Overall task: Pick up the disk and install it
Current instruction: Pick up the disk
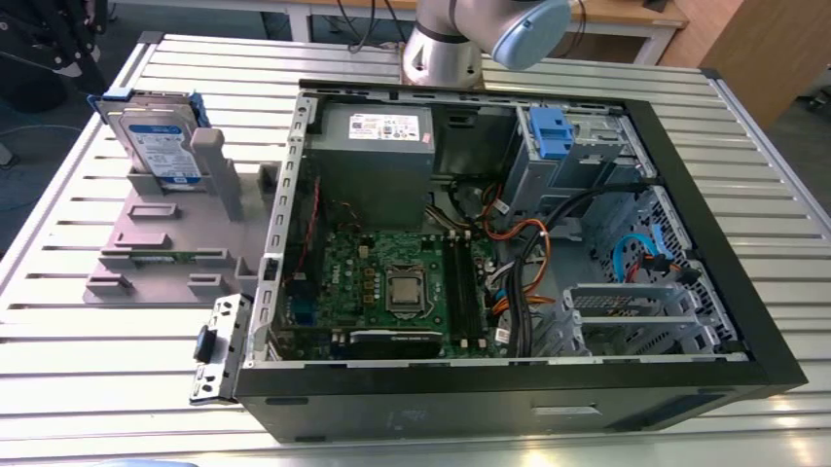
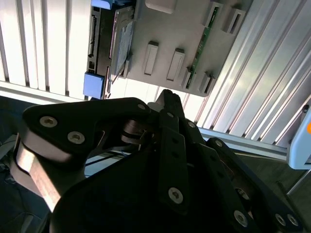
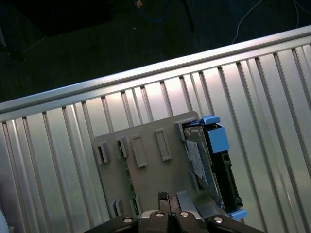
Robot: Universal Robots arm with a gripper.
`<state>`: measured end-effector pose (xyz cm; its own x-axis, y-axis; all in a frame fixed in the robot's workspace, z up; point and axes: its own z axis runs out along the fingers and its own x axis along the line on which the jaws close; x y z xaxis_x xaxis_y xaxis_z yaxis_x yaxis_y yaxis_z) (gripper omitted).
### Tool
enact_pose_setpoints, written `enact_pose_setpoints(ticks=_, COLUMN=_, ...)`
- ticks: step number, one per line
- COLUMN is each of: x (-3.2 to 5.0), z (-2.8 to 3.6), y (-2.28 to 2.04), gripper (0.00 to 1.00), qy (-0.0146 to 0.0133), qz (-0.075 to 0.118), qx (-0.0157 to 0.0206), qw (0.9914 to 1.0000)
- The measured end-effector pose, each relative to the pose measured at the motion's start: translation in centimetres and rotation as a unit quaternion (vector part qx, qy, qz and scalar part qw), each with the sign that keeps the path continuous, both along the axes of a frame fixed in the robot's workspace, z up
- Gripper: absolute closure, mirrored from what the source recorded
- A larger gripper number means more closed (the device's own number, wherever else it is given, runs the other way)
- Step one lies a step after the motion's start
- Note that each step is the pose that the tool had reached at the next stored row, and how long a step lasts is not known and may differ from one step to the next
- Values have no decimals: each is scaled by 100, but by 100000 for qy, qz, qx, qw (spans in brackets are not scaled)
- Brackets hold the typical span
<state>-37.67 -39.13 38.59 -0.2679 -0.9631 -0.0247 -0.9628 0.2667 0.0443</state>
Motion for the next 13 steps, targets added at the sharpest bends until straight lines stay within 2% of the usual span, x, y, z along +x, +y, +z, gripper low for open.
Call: enact_pose_setpoints(ticks=13, x=0, z=0, y=0, gripper=89, qy=2, qz=431, qx=0, qw=99999)
